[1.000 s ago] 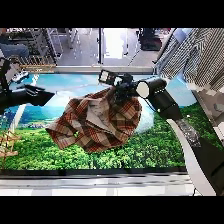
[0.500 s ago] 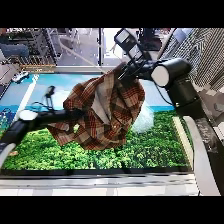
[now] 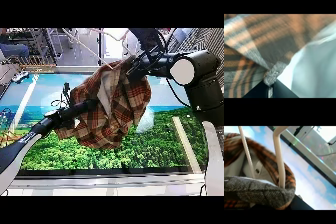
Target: Fold the clothes and pants, and hang the long-sleeved shirts on hangers.
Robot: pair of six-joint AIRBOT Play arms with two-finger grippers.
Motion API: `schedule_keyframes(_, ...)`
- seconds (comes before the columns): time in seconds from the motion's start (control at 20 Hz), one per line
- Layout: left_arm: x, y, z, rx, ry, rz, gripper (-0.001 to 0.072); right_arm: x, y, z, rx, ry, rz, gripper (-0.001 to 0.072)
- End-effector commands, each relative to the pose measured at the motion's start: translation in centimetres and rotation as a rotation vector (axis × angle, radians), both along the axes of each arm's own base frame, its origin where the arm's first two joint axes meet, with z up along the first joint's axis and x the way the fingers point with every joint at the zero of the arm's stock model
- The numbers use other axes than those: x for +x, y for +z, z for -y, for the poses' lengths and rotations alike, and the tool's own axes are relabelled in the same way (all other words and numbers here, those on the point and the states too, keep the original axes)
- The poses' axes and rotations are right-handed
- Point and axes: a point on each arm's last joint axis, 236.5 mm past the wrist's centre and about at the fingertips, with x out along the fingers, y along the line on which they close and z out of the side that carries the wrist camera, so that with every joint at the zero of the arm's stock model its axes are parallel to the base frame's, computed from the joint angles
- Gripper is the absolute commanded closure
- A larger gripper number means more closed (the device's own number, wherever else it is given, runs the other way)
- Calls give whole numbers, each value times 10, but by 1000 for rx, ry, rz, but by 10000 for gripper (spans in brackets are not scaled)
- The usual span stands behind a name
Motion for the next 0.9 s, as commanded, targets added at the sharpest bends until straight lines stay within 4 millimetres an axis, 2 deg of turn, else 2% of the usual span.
schedule_keyframes(0.0,18,52,-22,-118,95,140,681,-16,-26,6,-41,-5,-119,646)
schedule_keyframes(0.1,28,64,-52,-140,156,134,682,-25,-36,5,-46,10,-176,646)
schedule_keyframes(0.2,50,65,-100,-193,276,41,683,-29,-37,-1,-35,38,-187,647)
schedule_keyframes(0.3,65,75,-137,-157,331,34,683,-37,-44,-5,-50,71,-224,647)
schedule_keyframes(0.45,74,105,-169,-76,334,13,683,-46,-79,8,-154,71,-322,647)
schedule_keyframes(0.55,72,123,-173,3,302,24,683,-48,-110,19,-258,81,-385,647)
schedule_keyframes(0.65,63,138,-166,46,246,29,683,-44,-137,29,-321,60,-433,648)
schedule_keyframes(0.75,51,143,-153,60,177,28,682,-28,-155,55,-361,-100,-448,648)
schedule_keyframes(0.85,39,136,-142,78,108,6,683,-20,-164,75,-403,-208,-462,648)
